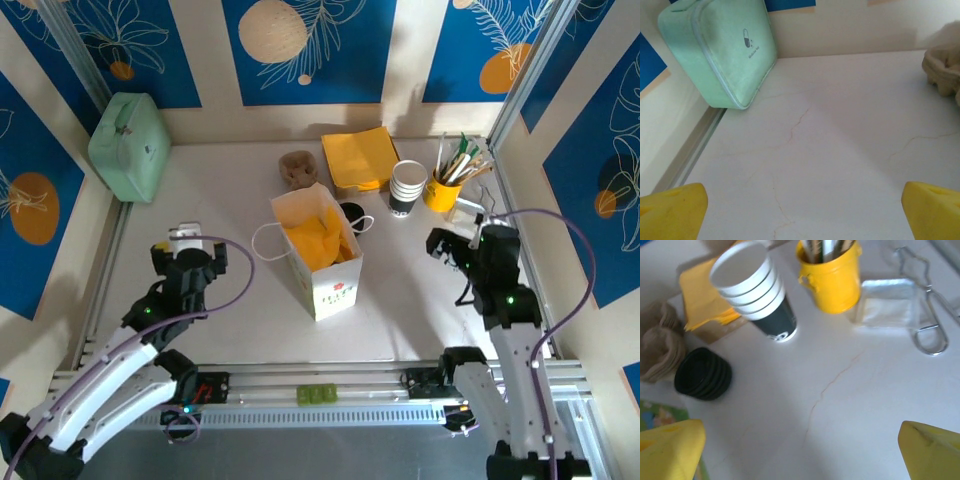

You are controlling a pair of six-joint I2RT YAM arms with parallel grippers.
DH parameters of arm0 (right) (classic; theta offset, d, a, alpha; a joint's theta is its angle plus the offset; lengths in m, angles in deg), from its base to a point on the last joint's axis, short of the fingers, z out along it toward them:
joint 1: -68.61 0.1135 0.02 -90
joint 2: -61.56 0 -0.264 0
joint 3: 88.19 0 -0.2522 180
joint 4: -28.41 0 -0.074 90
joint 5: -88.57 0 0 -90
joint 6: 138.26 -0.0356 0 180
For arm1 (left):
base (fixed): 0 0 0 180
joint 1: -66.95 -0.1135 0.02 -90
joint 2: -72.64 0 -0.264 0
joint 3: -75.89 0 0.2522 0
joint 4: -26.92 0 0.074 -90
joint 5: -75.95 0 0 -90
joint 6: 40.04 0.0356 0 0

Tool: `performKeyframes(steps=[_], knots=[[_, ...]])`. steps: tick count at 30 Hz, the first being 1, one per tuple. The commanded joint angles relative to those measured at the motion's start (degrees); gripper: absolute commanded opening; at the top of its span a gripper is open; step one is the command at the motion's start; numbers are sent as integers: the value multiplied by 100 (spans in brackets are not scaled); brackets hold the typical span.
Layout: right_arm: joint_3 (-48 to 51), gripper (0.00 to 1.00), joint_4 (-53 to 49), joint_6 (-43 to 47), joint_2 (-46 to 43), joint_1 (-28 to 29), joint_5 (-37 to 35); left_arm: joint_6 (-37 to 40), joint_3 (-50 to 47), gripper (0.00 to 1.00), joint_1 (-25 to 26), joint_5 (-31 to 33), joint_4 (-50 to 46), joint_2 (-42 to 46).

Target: Pack the takeout coffee

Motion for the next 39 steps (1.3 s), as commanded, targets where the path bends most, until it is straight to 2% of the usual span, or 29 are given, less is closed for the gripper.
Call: performKeyframes(steps=[1,4,7,9,11,14,18,20,23,25,28,35,39], knots=[[504,99,997,-372,-359,-151,-554,560,-346,99,-268,207,1333,-214],[944,99,1429,-385,-484,-151,-736,697,-732,99,-708,-78,1993,-431],[1468,99,2137,-234,-377,-138,-578,971,-1102,99,-1030,-460,2657,-635],[1776,99,2687,-48,-204,-74,-560,984,-1320,99,-1231,-499,3102,-814],[2049,99,3274,157,-16,-11,-607,1065,-1501,99,-1430,-811,3506,-1050],[2457,99,4273,488,262,-2,-292,1016,-1628,99,-1702,-965,3869,-1502],[2680,99,5243,799,1119,75,-491,929,-1783,99,-1971,-1155,4486,-2103],[2599,99,5455,925,1649,246,-818,942,-1745,99,-2042,-1300,4634,-2305],[2645,99,6337,1296,2393,555,-1053,1090,-1761,99,-2086,-1457,5072,-2533],[2575,99,6770,1376,2880,592,-965,1191,-1754,99,-2126,-1515,5296,-2689],[2290,99,6875,1535,3357,598,-707,1296,-1700,99,-2234,-1686,5611,-2962],[2319,99,8086,1734,4005,206,556,1665,-1700,99,-2339,-2104,6959,-3768],[2379,99,8719,1709,4603,81,979,1731,-1493,99,-2395,-2412,6715,-3862]])
